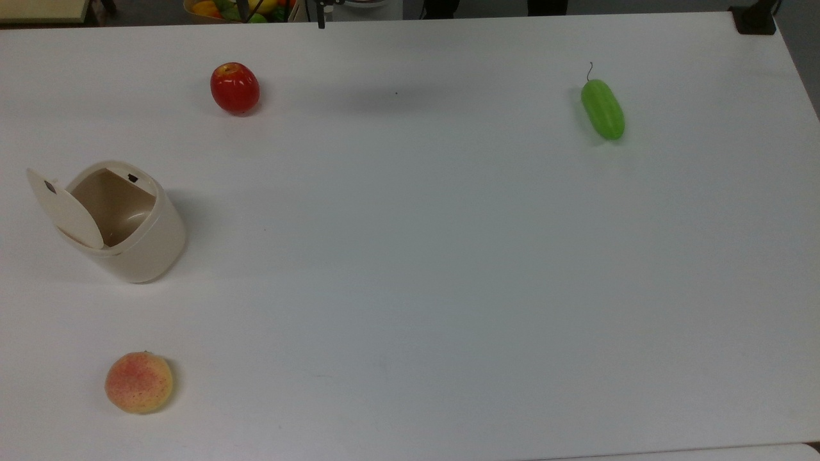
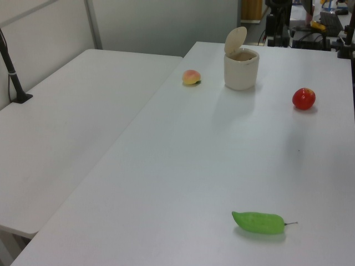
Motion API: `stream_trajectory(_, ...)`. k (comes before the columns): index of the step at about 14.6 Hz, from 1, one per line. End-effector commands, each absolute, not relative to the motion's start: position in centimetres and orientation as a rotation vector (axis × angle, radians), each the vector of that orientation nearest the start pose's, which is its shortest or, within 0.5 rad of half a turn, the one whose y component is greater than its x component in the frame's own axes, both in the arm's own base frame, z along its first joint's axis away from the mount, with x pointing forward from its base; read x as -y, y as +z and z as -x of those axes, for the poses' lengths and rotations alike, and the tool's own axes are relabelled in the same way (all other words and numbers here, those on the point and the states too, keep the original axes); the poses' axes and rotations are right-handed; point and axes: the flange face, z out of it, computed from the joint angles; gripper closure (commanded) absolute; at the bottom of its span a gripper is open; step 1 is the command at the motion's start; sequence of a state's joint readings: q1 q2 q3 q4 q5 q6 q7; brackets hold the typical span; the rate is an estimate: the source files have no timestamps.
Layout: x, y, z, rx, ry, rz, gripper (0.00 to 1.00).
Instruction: Close garbage bin
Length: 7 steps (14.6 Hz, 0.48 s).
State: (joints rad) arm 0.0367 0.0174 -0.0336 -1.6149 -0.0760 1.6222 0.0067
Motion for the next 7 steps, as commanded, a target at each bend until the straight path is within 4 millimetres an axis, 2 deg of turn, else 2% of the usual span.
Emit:
stream_trajectory(1,0.82,59.38,-56.27,0.029,0.025,3.232,0.05)
stream_trajectory(3,0.99,59.38,-56.27,0.057,0.027,3.232,0.4)
stream_trajectory(4,0.99,59.37,-56.26,0.076,0.03,3.231,0.74)
stream_trajectory(5,1.08,59.37,-56.25,0.072,0.031,3.231,0.93)
stream_trajectory(6,1.08,59.37,-56.25,0.074,0.031,3.231,1.0)
stream_trajectory(7,1.16,59.37,-56.25,0.072,0.031,3.231,1.0)
